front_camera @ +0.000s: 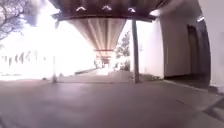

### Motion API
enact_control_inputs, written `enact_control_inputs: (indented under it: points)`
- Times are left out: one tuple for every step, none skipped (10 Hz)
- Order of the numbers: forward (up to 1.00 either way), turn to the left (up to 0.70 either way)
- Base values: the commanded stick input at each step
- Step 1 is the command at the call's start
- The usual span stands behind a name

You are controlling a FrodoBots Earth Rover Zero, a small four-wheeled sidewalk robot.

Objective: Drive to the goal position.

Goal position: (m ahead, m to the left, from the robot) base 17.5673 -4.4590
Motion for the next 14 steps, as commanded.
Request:
enact_control_inputs:
  points:
    - [0.85, 0.00]
    - [0.85, 0.00]
    - [0.85, 0.00]
    - [0.85, 0.00]
    - [0.85, 0.00]
    - [0.85, 0.00]
    - [0.85, 0.00]
    - [0.85, 0.00]
    - [0.85, 0.00]
    - [0.85, 0.00]
    - [0.85, 0.00]
    - [0.85, 0.00]
    - [0.85, 0.00]
    - [0.85, 0.00]
